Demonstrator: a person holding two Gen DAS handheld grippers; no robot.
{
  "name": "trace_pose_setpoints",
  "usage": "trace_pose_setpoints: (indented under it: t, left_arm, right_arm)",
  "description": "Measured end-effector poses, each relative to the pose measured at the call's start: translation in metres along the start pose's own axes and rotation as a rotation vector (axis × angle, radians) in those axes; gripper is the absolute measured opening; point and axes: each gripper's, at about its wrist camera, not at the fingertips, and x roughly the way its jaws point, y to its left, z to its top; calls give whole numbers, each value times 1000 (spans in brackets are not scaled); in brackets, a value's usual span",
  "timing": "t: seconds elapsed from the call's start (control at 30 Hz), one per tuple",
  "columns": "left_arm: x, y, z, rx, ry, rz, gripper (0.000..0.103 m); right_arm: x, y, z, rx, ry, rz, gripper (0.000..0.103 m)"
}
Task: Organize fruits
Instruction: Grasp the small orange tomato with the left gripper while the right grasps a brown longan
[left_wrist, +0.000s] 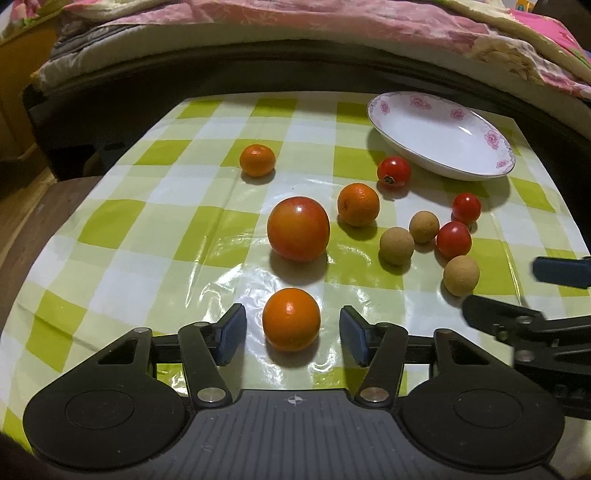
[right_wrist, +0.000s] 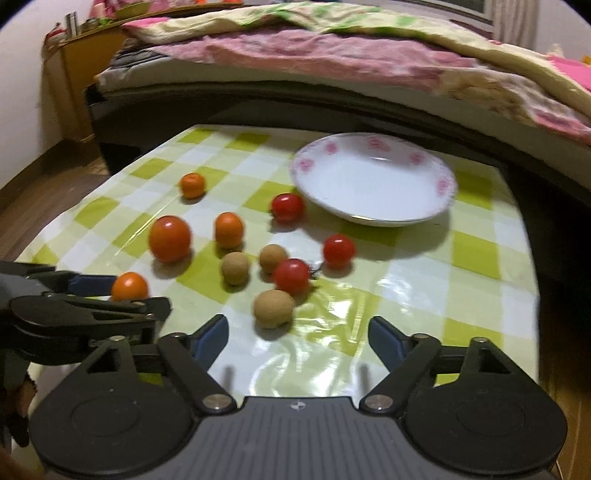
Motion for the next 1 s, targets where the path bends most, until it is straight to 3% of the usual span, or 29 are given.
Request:
trace_pose_setpoints:
  t: [0.13, 0.5, 0.57, 0.7, 0.83, 1.0]
  left_arm:
    - [-1, 2, 2, -2, 3, -4, 53]
    - [-1, 3, 3, 5, 4, -5, 49]
    - [0, 3, 3, 4, 4, -4, 50]
    - [0, 4, 4, 4, 7, -5, 51]
    - [0, 6, 4, 2, 9, 3, 40]
    - [0, 7, 4, 2, 12, -1, 40]
  right_arm:
    - [13, 3, 2, -5, 41, 54, 57]
    - [30, -1, 5, 35, 54, 106, 55]
    - [32, 1, 7, 24, 53, 112, 51]
    - [33, 5, 10, 6, 58, 94, 32]
    - [32, 5, 11, 8, 78, 99, 32]
    - [26, 6, 9, 3, 87, 110, 32]
